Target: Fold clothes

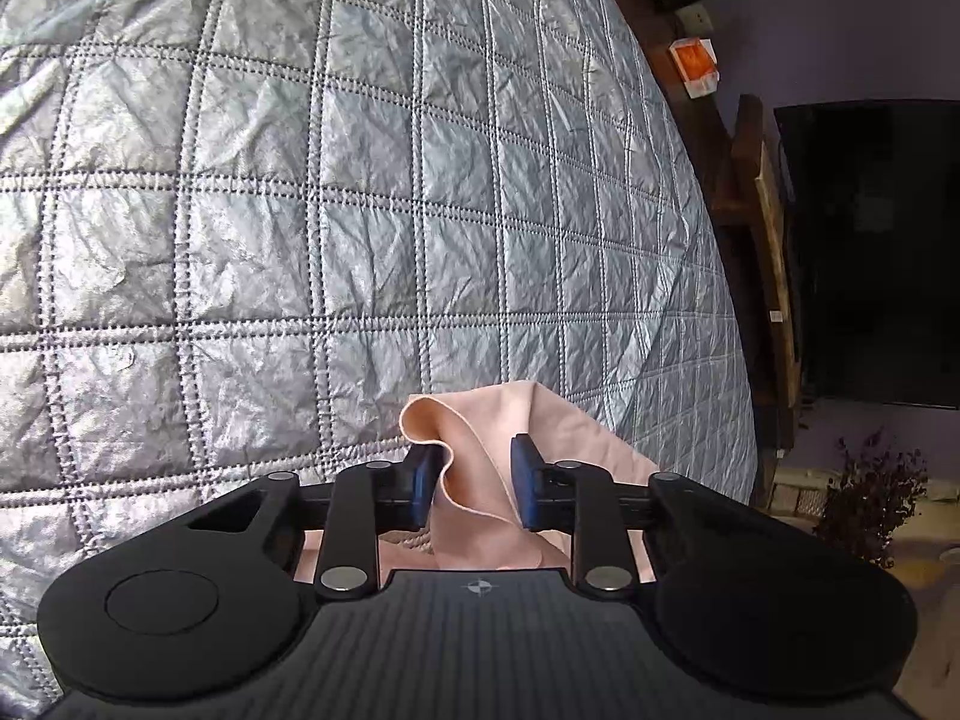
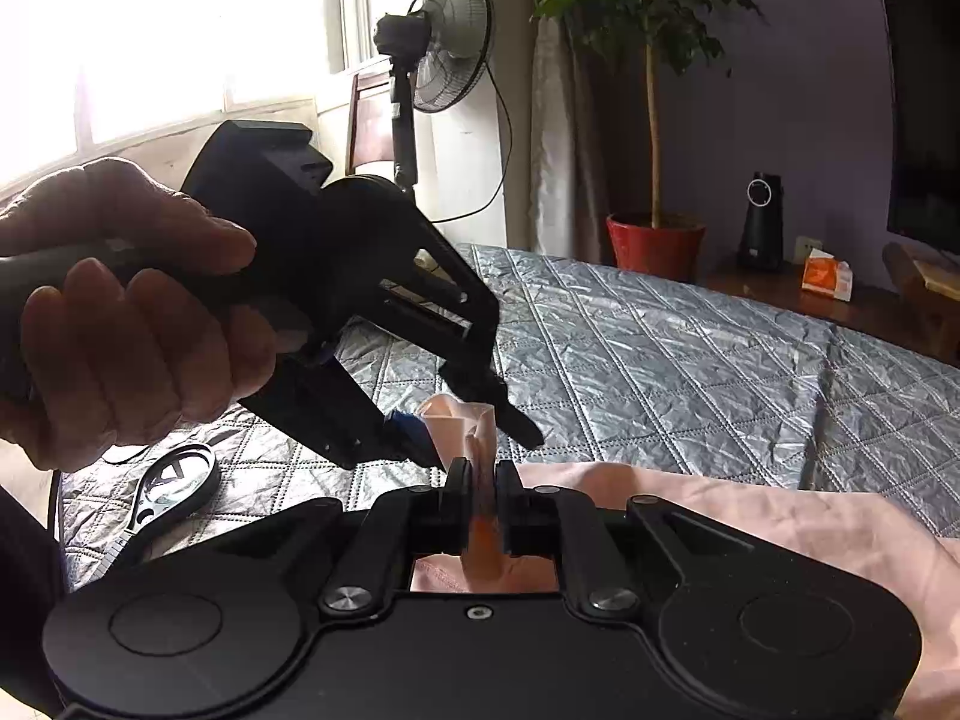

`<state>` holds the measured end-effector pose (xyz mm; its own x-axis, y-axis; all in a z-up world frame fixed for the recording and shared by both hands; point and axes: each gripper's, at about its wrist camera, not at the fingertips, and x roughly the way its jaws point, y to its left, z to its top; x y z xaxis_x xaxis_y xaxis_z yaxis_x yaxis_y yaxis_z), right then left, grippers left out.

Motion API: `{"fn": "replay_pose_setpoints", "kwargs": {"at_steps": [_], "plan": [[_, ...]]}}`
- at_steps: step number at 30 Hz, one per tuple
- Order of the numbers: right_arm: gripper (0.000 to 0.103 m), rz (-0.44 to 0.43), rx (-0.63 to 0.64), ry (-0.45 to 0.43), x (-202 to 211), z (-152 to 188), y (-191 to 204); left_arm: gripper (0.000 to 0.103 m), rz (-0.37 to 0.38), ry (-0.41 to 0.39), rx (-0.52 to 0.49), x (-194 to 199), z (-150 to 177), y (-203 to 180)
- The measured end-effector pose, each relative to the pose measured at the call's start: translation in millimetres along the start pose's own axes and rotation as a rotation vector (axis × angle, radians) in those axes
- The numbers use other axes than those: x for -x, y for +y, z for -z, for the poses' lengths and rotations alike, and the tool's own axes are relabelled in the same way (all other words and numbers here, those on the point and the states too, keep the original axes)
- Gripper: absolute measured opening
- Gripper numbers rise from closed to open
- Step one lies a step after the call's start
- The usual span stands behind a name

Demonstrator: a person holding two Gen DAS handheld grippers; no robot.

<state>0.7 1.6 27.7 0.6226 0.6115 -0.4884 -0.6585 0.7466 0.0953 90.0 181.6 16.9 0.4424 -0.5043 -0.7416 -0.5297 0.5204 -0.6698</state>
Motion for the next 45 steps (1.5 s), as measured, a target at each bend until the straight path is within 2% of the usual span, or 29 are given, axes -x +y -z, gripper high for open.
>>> {"fn": "replay_pose_setpoints", "kwargs": {"at_steps": [4, 10, 11, 12, 13, 14, 15, 17, 19, 22, 24, 27, 28, 29, 31, 35, 38, 40, 45], "plan": [[0.009, -0.007, 0.006, 0.008, 0, 2, 2, 0.027, -0.001, -0.002, -0.006, -1, 0, -1], [0.021, -0.069, -0.005, 0.038, 2, 6, 4, 0.025, -0.021, -0.021, -0.031, -2, -2, -1], [0.033, -0.102, -0.044, 0.049, 3, 6, 0, 0.023, -0.023, -0.023, -0.030, -2, -2, -1], [0.042, -0.141, -0.095, 0.055, 7, 6, -6, 0.022, -0.026, -0.027, -0.027, -3, -2, -1], [0.056, -0.170, -0.145, 0.049, 12, 6, -12, 0.019, -0.029, -0.031, -0.026, -3, -3, -1], [0.059, -0.184, -0.192, 0.033, 19, 5, -19, 0.014, -0.031, -0.038, -0.025, -4, -3, 0], [0.059, -0.181, -0.234, 0.011, 27, 4, -27, 0.012, -0.035, -0.043, -0.028, -3, -3, 0], [0.060, -0.149, -0.333, -0.025, 45, 0, -53, 0.007, -0.034, -0.047, -0.041, -5, -2, -3], [0.060, -0.078, -0.427, -0.048, 64, -2, -85, 0.003, -0.033, -0.046, -0.055, -6, 0, -5], [0.075, 0.101, -0.538, -0.022, 90, -5, -145, 0.002, -0.038, -0.054, -0.072, -6, 1, -8], [0.075, 0.212, -0.623, 0.016, 102, -5, -193, 0.002, -0.041, -0.062, -0.077, -5, 1, -9], [0.072, 0.300, -0.757, 0.026, 118, 3, -261, 0.002, -0.048, -0.072, -0.079, -5, -1, -8], [0.061, 0.318, -0.800, 0.030, 121, 6, -279, 0.002, -0.052, -0.073, -0.080, -5, -1, -8], [0.041, 0.331, -0.822, 0.042, 123, 9, -293, 0.002, -0.056, -0.073, -0.082, -6, -1, -8], [0.029, 0.350, -0.804, 0.107, 119, 12, -308, 0.002, -0.063, -0.076, -0.094, -7, 0, -11], [0.032, 0.356, -0.773, 0.201, 103, 20, -316, 0.002, -0.069, -0.082, -0.112, -9, 1, -17], [0.033, 0.338, -0.771, 0.222, 96, 25, -318, 0.002, -0.077, -0.082, -0.118, -12, 3, -20], [0.039, 0.324, -0.765, 0.238, 89, 26, -318, 0.002, -0.081, -0.084, -0.124, -14, 3, -22], [0.043, 0.291, -0.742, 0.298, 74, 29, -322, 0.002, -0.083, -0.082, -0.137, -18, 5, -27]]}}
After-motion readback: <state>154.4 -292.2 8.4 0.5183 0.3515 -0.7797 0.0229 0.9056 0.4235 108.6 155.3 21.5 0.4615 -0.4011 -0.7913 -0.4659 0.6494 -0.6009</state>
